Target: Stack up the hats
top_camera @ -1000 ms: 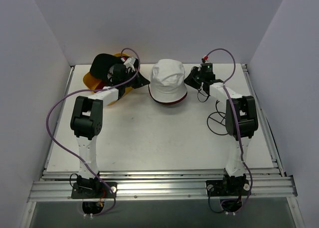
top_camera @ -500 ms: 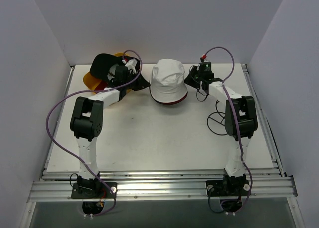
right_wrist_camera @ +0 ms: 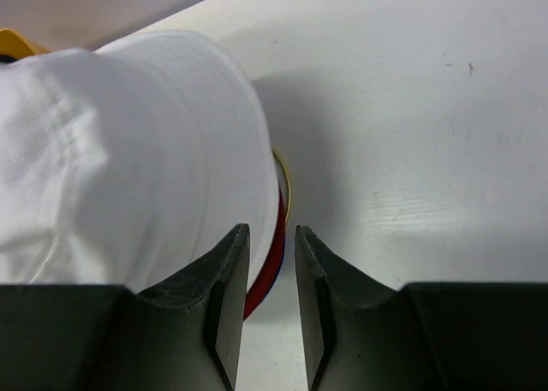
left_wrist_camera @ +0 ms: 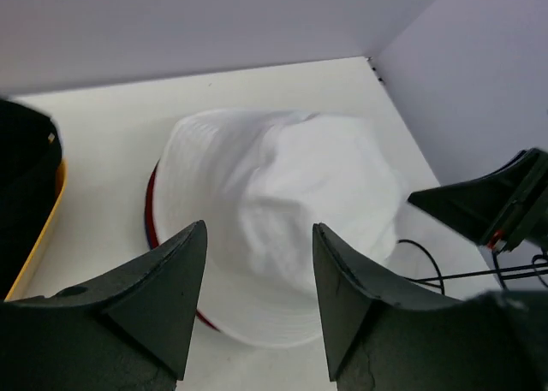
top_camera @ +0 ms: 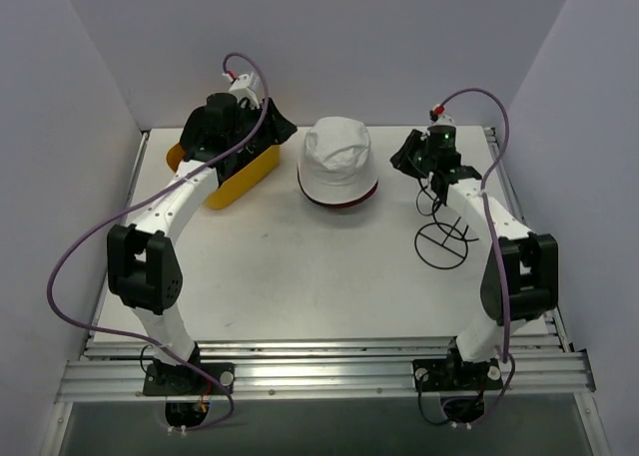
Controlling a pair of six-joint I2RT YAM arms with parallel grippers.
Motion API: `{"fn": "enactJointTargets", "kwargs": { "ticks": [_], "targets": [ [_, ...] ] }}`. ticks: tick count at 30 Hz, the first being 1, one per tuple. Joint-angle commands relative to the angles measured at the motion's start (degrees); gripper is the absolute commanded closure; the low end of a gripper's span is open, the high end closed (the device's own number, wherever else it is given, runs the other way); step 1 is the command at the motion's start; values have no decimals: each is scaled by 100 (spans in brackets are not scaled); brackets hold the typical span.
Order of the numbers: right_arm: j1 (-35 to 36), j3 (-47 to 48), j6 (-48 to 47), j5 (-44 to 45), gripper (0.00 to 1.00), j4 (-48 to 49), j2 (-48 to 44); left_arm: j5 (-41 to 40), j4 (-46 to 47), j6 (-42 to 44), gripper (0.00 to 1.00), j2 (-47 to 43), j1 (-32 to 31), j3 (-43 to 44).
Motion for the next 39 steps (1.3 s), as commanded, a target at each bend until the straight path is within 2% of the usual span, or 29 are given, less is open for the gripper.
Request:
{"fn": "enactJointTargets", "kwargs": {
  "ticks": [1, 2, 6, 9, 23, 34, 39],
  "targets": [
    [387, -526, -2, -86, 75, 470, -613, -217, -875, 621, 39, -52, -488, 963],
    [501, -579, 25, -68, 75, 523, -701, -243, -990, 692, 39, 9, -567, 1348],
    [1011, -755, 183, -33, 75, 883, -816, -121, -1097, 675, 39, 395, -779, 1904],
    [1143, -957, 297, 81, 76, 1278, -684, -33, -973, 640, 39, 598, -884, 2081],
    [1258, -1011, 333, 371, 78, 1648, 476, 152, -956, 508, 39, 1574, -964, 2521],
    [1214, -1055, 139, 565, 78, 1341, 204, -147, -1061, 508, 39, 1504, -937, 2424],
    [1249, -1020, -71, 687, 77, 736, -392, -365, -1341, 569, 34, 864, -937, 2345]
  ]
}}
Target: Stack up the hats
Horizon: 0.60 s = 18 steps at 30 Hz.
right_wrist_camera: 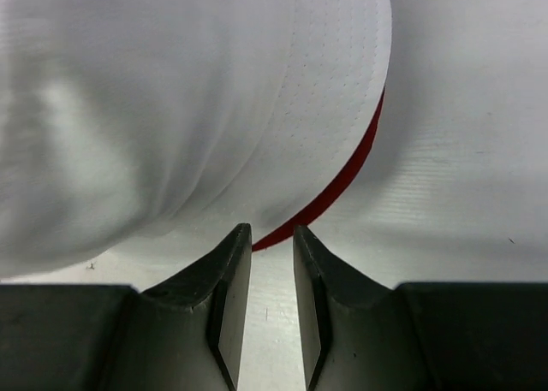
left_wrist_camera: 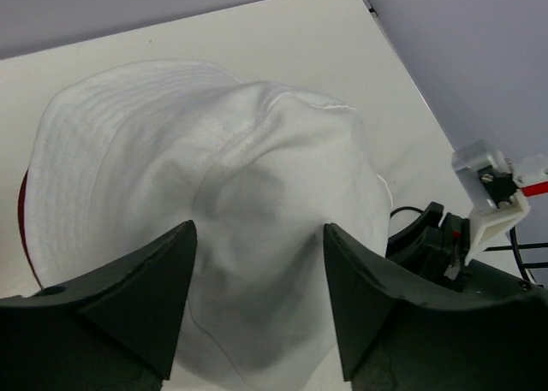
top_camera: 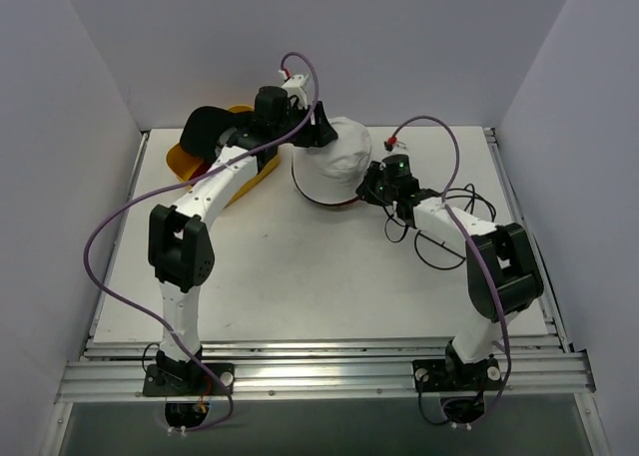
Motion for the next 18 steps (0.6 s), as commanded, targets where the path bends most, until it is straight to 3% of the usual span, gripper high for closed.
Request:
{"fn": "enactJointTargets", "kwargs": {
  "ticks": [1, 9, 13, 18],
  "targets": [
    [25, 130, -325, 296, 77, -495, -944, -431, -432, 23, 28, -957, 7, 170],
    [174, -992, -194, 279, 75, -919, -3138, -1943, -2209, 470, 23, -1750, 147, 646],
    [779, -1704, 8, 481, 74, -691, -4319, -2076, -2236, 524, 23, -2163, 437, -64],
    [1168, -2391, 166, 481, 73, -498, -5417, -1646, -2542, 637, 23, -2138, 1139, -278]
  ]
}}
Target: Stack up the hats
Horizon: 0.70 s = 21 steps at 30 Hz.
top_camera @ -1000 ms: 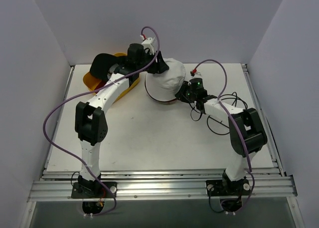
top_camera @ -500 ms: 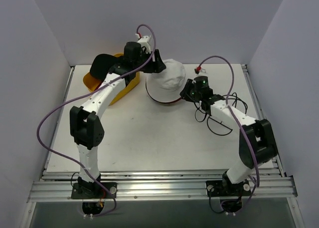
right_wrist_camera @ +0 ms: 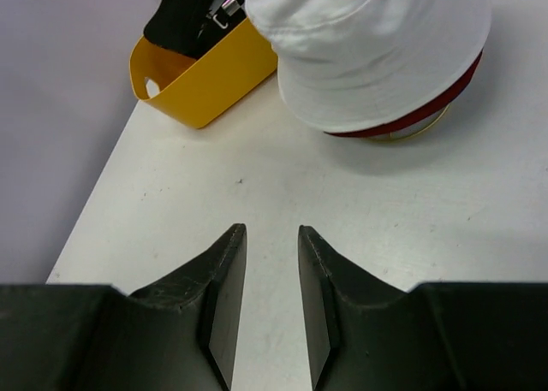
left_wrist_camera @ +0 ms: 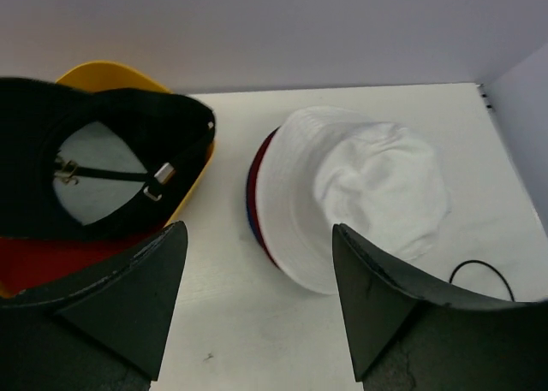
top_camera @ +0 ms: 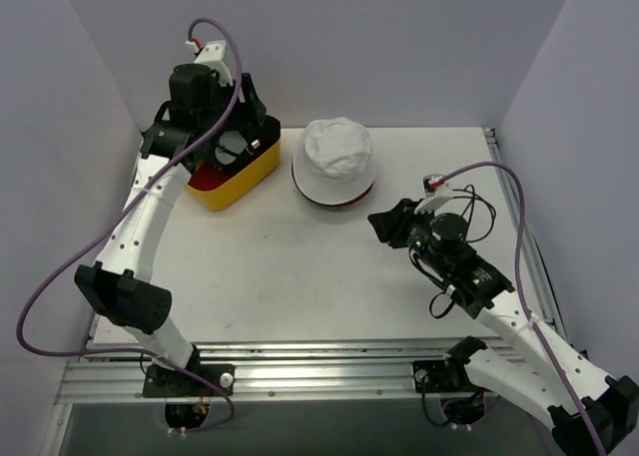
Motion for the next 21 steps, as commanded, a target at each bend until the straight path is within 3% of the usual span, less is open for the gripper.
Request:
{"fn": "enactJointTargets", "kwargs": {
  "ticks": [1, 6, 9, 14, 21],
  "targets": [
    [130, -474, 195, 164, 73, 259, -517, 37, -606, 292, 23, 286, 476, -205],
    [130, -582, 151, 173, 72, 14, -1149, -77, -546, 757, 24, 480, 907, -636],
    [139, -669, 203, -142, 71, 153, -1387, 264, -212, 1170, 24, 602, 1004, -803],
    [156, -801, 265, -381, 71, 321, -1493, 748, -334, 1584, 25, 1112, 1013, -268],
    [165, -757, 239, -319, 71, 216, -1713, 749, -607, 1936, 29, 2087, 1135, 444]
  ]
}}
